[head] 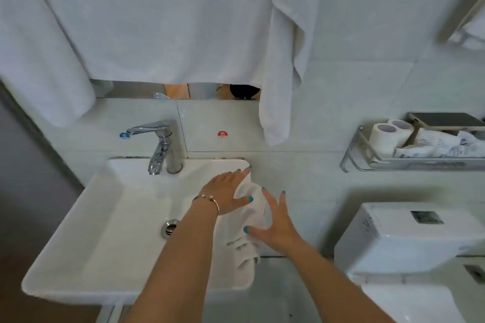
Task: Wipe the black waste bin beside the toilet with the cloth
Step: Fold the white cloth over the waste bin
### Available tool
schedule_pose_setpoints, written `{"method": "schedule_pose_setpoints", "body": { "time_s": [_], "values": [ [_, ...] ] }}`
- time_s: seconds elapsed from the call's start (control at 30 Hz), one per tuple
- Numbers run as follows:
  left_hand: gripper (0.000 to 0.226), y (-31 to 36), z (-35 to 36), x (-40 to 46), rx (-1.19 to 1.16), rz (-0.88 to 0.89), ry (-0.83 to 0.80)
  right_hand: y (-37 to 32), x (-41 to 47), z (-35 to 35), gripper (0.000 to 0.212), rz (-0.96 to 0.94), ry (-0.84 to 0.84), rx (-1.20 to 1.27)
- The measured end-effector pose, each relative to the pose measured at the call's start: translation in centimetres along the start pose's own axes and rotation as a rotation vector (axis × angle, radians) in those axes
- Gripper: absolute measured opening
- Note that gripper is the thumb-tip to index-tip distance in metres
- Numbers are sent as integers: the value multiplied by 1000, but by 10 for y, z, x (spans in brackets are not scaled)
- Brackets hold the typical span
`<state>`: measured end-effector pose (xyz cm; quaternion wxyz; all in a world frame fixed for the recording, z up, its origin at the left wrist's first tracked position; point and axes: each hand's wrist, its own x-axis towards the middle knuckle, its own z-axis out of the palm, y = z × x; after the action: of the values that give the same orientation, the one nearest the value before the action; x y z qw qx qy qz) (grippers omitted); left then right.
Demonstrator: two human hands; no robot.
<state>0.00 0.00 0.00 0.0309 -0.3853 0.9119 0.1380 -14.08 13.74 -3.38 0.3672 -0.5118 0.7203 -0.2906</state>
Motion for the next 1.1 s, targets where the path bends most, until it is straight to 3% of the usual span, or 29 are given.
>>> {"method": "schedule_pose_setpoints", "body": {
  "time_s": [0.23, 0.53, 0.67, 0.87, 1.1],
  "values": [
    [80, -11, 33, 24, -118, 4, -22, 13, 4, 40, 107, 61, 121, 237],
    [80, -22, 54, 41, -320, 19, -85, 20, 7, 77, 110, 194, 151, 500],
    [79, -21, 59, 45, -410, 0, -102, 22, 8, 80, 111, 173, 226, 494],
    [74, -19, 55, 43, -341, 42, -38, 28, 11, 83, 108, 105, 314, 495],
    [69, -19, 43, 37, -242, 99, -51, 29, 11, 79, 121, 129, 286, 387]
  ]
}}
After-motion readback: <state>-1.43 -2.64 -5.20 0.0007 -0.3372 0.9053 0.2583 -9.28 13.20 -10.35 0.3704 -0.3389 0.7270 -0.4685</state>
